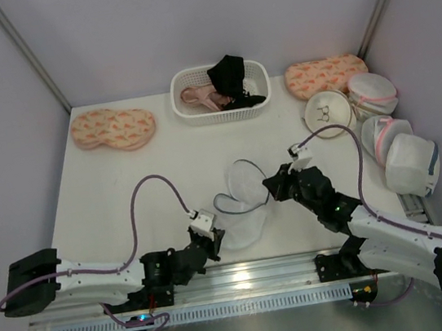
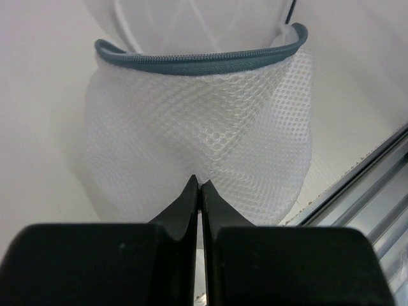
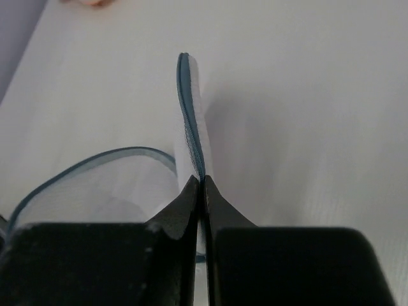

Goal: Unzip the laundry bag and remove the bra

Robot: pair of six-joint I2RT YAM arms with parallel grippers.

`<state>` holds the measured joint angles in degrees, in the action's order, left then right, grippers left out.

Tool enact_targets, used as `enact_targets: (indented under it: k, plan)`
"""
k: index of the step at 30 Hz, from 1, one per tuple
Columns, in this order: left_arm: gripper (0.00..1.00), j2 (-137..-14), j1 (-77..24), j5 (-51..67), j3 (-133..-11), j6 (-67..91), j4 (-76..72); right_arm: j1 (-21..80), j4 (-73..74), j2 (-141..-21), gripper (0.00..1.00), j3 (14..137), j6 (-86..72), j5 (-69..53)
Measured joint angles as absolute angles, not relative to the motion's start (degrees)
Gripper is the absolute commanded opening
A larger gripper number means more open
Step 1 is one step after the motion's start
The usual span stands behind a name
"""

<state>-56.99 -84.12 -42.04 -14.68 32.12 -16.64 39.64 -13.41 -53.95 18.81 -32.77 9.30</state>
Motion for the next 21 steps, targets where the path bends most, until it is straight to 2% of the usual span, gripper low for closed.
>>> enact_targets:
  k: [7, 16, 18, 19, 21]
  plan:
    - [0.0, -61.5, -77.8, -37.9, -15.0, 29.0, -21.7, 39.6, -8.7, -39.2, 0.04, 21.3, -23.3, -0.9]
    - [0.01, -73.5, -68.7, -28.8, -21.4, 25.0, -31.6, 41.9, 3.9, -38.9, 0.04, 27.9, -15.7, -6.5]
    - [0.16, -75.7, -67.4, -27.0, -22.9, 24.6, -33.9, 43.3, 5.9, -40.6, 0.04, 28.2, -15.1, -6.2]
    - [0.31, -76.5, -66.9, -26.3, -23.6, 24.4, -34.5, 44.2, 6.9, -41.8, 0.04, 28.4, -14.9, -6.0]
    - [0.46, -78.1, -65.8, -25.0, -24.8, 24.4, -35.5, 46.2, 8.8, -44.0, 0.04, 28.8, -14.4, -5.5]
